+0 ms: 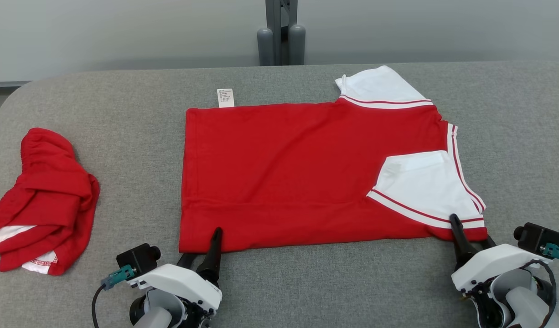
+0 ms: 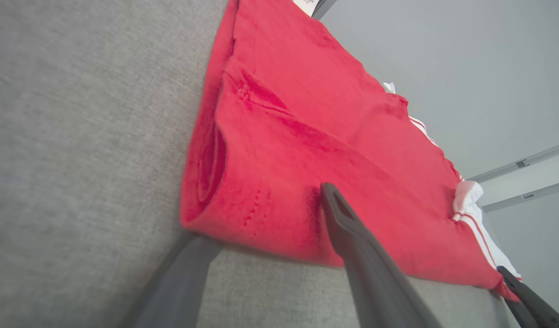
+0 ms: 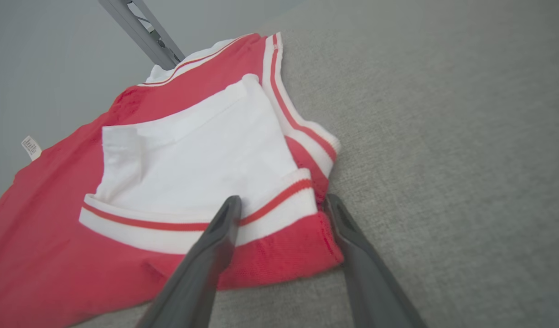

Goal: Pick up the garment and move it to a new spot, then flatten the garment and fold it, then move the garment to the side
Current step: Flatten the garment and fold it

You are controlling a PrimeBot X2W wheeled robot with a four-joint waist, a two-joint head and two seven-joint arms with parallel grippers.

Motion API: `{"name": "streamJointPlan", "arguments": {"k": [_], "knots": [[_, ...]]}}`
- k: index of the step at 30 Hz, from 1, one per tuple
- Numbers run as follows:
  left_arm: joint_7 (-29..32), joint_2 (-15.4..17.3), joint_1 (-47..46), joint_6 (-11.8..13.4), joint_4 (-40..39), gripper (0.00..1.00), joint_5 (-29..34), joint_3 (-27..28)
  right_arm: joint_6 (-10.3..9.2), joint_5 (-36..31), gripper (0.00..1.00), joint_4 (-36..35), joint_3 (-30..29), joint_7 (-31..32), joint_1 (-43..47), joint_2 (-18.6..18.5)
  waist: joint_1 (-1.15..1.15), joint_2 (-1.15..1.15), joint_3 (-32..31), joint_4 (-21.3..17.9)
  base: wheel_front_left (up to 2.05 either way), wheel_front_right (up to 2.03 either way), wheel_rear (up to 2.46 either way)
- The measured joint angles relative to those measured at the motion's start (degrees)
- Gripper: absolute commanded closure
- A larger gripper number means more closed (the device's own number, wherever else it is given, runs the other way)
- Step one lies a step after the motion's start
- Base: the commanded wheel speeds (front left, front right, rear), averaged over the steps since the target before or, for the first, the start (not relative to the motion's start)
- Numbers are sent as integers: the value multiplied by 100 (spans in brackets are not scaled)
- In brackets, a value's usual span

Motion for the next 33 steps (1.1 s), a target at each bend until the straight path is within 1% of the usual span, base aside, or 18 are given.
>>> {"name": "streamJointPlan", "arguments": {"k": [1, 2, 10, 18, 26, 33], "knots": [[-1, 13, -8, 0, -11, 94, -25, -33, 0, 43, 83, -5, 44, -1, -11, 0, 0, 0, 8, 5, 0, 0, 0], [-1, 21, -16, 0, -22, 100, -75, -57, 0, 82, 100, -14, 87, 0, -14, -4, 0, 0, 12, 9, 0, 0, 0], [0, 107, -25, 3, -33, 100, -190, -247, 0, 364, 100, -53, 314, 0, -41, -121, 0, 0, -41, 17, 0, 0, 0], [8, 148, 60, -10, -69, 100, 113, -34, 0, 558, 100, -49, 525, 1, -4, -177, 0, 0, -274, -13, 0, 0, 0], [8, 167, 477, -10, -93, 100, 380, 204, 1, 895, 100, -66, 806, 307, 210, -248, 0, 0, -679, -144, 0, 0, 0], [8, 214, 806, -10, -87, 100, 543, 236, 1, 1027, 100, -42, 1007, 659, 414, -301, 0, 0, -1011, -269, 0, 0, 0]]}}
